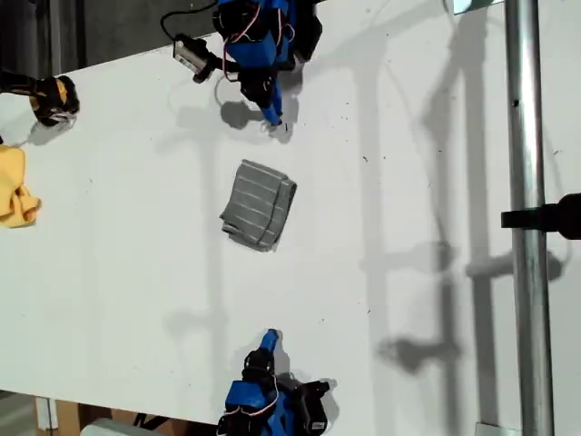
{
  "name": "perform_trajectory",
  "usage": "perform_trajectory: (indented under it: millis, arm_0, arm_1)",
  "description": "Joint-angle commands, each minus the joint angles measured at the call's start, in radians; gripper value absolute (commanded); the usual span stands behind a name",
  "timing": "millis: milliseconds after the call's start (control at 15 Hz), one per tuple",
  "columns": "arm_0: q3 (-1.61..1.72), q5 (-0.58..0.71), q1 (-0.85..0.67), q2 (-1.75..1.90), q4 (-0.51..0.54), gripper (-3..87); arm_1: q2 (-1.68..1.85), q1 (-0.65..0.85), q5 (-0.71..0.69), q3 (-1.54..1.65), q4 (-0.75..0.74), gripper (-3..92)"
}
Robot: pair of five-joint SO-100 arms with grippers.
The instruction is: Grasp corners of a towel and fold twice.
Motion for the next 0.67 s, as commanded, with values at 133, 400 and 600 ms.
perform_trajectory:
  millis: [133, 400, 600]
  arm_0:
    - [0.005, 0.166, 0.005, 0.003, 0.002, 1.7]
    - [0.005, 0.166, 0.005, 0.003, 0.002, 1.7]
    - [0.005, 0.166, 0.005, 0.003, 0.002, 1.7]
  arm_1:
    - [-0.005, -0.196, -0.075, -0.011, 0.014, 10.0]
    - [-0.005, -0.295, -0.075, -0.011, 0.014, 10.0]
    - [-0.005, -0.301, -0.075, -0.011, 0.014, 10.0]
